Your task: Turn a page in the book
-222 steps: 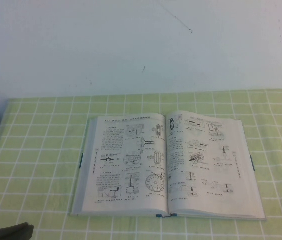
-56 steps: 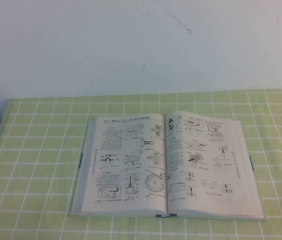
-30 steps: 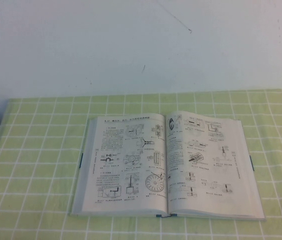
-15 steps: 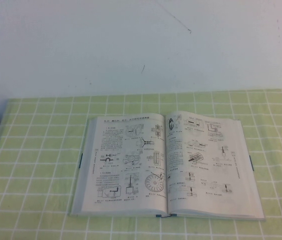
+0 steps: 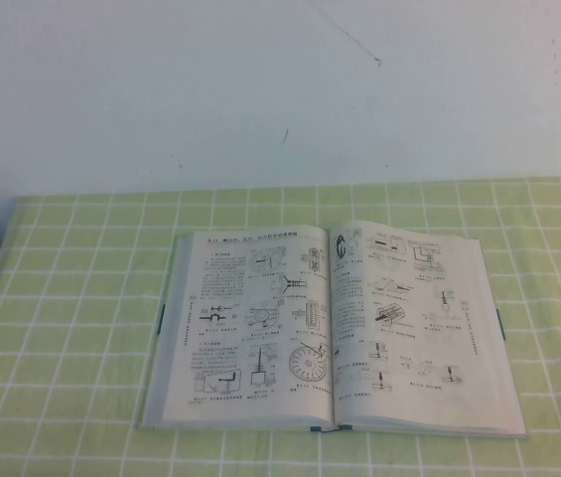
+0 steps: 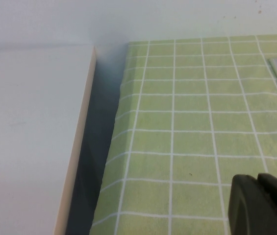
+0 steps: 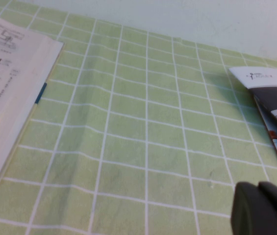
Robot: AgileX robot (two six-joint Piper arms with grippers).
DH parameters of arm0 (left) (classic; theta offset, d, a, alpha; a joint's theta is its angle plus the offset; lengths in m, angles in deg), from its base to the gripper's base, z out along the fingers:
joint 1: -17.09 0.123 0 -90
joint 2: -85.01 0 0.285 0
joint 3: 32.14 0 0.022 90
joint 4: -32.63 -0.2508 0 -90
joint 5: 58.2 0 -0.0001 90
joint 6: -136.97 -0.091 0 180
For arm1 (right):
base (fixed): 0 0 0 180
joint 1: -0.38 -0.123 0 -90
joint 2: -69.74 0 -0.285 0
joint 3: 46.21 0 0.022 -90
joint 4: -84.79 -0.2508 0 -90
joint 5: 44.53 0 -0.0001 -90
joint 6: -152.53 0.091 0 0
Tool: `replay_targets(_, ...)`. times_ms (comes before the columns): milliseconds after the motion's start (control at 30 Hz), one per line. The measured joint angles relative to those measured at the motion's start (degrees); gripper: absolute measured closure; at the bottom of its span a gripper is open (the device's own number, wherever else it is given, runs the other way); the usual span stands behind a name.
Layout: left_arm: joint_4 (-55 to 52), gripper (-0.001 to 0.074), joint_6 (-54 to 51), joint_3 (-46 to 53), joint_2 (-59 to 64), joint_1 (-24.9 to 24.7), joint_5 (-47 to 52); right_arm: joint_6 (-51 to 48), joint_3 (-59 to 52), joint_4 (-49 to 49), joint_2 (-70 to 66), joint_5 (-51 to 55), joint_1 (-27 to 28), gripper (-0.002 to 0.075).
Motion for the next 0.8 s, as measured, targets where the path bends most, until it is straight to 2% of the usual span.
replay_targets(800,-0.22,0.0738,0.12,0.0,0.0,1.09,0.0,0.0,0.0,0.0,0.0,0.0,0.0,0.0729)
